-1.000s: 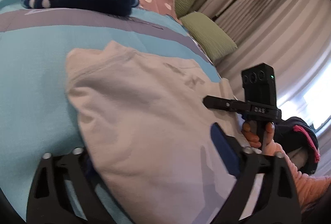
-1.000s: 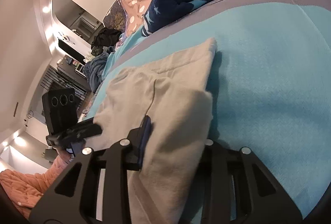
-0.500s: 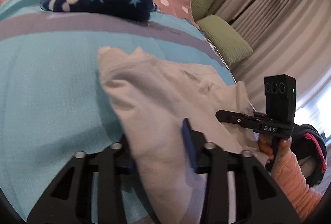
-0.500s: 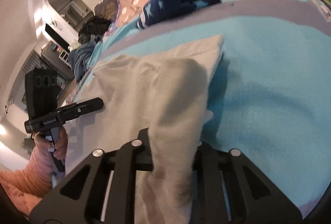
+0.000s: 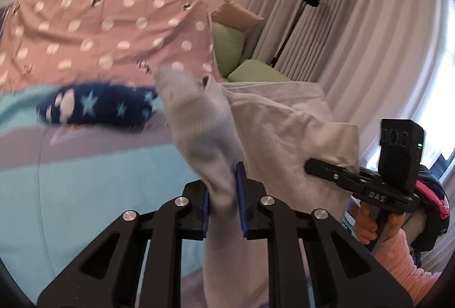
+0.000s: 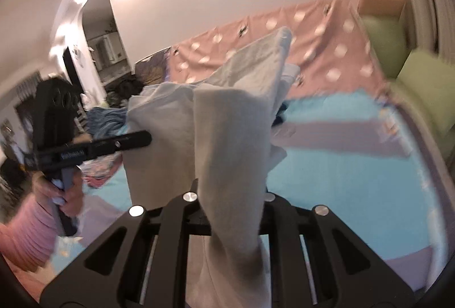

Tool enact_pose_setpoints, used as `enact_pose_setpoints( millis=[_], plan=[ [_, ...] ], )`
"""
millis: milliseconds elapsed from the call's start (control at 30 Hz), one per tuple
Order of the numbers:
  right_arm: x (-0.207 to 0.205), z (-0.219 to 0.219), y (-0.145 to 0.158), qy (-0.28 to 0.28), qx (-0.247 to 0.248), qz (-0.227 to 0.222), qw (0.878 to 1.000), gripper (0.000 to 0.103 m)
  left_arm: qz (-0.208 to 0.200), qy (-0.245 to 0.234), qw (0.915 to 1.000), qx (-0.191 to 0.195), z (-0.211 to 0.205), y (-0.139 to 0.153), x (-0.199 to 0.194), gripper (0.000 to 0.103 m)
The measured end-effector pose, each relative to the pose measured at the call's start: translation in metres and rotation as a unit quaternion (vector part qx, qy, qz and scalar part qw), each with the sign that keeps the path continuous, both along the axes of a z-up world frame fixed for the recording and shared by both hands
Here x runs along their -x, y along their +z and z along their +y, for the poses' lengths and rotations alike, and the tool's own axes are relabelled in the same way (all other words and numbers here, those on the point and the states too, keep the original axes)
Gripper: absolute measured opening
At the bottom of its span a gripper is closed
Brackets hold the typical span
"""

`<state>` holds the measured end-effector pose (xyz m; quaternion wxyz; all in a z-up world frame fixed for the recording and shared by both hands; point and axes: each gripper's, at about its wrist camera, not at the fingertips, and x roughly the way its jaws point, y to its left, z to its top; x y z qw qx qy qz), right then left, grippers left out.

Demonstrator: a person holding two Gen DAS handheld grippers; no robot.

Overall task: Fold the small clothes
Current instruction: 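Lift the shirt end with both tools and fold it over the rest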

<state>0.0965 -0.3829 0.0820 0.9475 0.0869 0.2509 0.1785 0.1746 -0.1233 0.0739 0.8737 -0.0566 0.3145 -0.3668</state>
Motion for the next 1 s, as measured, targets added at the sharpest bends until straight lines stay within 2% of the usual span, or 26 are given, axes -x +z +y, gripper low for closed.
enact_pose_setpoints(
  millis=[67, 200, 367, 467, 600, 733, 800, 833, 867, 900, 933, 967, 1000],
  plan=[
    [-0.006, -0.019, 0.022, -0.022, -0.005, -0.012, 1.000, 0.012, -0.005, -0.013, 0.9999, 0.002, -0.018, 0.022, -0.008, 0.013],
    [-0.026, -0.047, 0.053, -0.054, 0.007, -0.029, 0.998, 0.012, -0.046, -0.031, 0.9984, -0.006, -0.052, 0.057, -0.015, 0.011],
    [-0.073, -0.082, 0.065, -0.090, 0.011, -0.023, 0.996, 0.012, -0.069, -0.037, 0.9967, -0.023, -0.093, 0.085, -0.045, 0.011],
    [-0.112, -0.102, 0.063, -0.107, 0.001, -0.009, 0.994, 0.012, -0.069, -0.035, 0.9964, -0.034, -0.115, 0.089, -0.073, 0.011],
    [-0.167, -0.120, 0.051, -0.128, 0.001, 0.012, 0.992, 0.012, -0.066, -0.028, 0.9958, -0.057, -0.136, 0.081, -0.123, 0.011],
    [-0.227, -0.125, 0.030, -0.134, -0.011, 0.026, 0.991, 0.012, -0.061, -0.007, 0.9941, -0.089, -0.147, 0.064, -0.176, 0.011],
    [-0.266, -0.127, 0.011, -0.149, -0.002, 0.037, 0.988, 0.016, -0.072, 0.018, 0.9903, -0.117, -0.152, 0.053, -0.211, 0.011],
    [-0.277, -0.127, 0.004, -0.168, 0.010, 0.045, 0.985, 0.029, -0.077, 0.029, 0.9884, -0.127, -0.153, 0.049, -0.221, 0.016],
    [-0.294, -0.130, -0.011, -0.218, 0.033, 0.062, 0.974, 0.044, -0.082, 0.046, 0.9857, -0.140, -0.157, 0.042, -0.235, 0.021],
    [-0.303, -0.132, -0.022, -0.264, 0.053, 0.072, 0.960, 0.046, -0.081, 0.071, 0.9815, -0.158, -0.159, 0.031, -0.253, 0.048],
    [-0.307, -0.133, -0.033, -0.302, 0.071, 0.081, 0.947, 0.045, -0.075, 0.091, 0.9781, -0.171, -0.157, 0.019, -0.266, 0.064],
    [-0.305, -0.133, -0.046, -0.321, 0.073, 0.088, 0.940, 0.044, -0.067, 0.103, 0.9761, -0.179, -0.154, 0.009, -0.276, 0.064],
    [-0.297, -0.132, -0.056, -0.301, 0.047, 0.082, 0.949, 0.044, -0.050, 0.110, 0.9747, -0.188, -0.149, -0.007, -0.285, 0.064]
  ],
)
